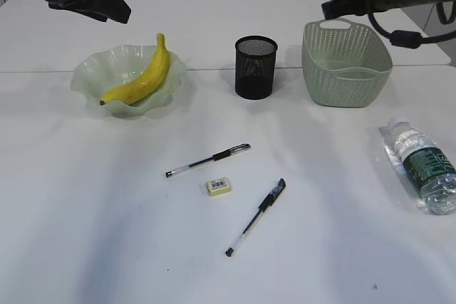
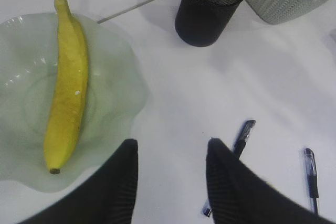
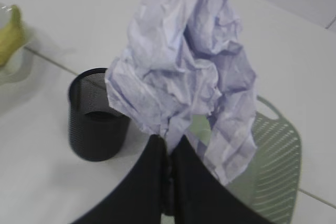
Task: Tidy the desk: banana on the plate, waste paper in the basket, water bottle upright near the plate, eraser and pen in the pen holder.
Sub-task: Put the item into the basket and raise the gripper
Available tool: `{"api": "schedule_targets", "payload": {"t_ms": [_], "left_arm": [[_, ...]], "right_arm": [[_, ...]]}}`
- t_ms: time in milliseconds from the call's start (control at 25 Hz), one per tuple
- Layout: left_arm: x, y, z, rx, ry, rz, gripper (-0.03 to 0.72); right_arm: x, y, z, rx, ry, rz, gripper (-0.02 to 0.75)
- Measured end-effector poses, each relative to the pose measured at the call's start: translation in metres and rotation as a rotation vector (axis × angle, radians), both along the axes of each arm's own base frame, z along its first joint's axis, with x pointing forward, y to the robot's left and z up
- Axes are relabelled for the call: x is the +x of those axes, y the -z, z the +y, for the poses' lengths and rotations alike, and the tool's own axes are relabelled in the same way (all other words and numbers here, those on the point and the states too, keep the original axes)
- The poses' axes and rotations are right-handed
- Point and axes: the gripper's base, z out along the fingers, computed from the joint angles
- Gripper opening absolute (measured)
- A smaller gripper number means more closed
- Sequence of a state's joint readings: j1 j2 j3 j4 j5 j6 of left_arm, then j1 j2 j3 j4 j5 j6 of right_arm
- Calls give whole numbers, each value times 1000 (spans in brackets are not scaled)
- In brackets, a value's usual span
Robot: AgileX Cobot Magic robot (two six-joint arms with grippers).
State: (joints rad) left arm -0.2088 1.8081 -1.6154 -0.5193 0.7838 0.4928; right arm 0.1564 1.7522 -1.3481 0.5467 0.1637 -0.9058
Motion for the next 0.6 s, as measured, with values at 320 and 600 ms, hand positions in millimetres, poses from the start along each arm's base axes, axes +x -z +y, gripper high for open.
{"api": "schedule_targets", "payload": {"t_ms": [320,600], "left_arm": [[1,-3,-2,-39,-15,-12,299],[2,-3,-2,-46,-19,-15,299]], "right_arm": [[20,6,-44,22,169,-72,6],[47,58,-44,19,181,33,6]]}}
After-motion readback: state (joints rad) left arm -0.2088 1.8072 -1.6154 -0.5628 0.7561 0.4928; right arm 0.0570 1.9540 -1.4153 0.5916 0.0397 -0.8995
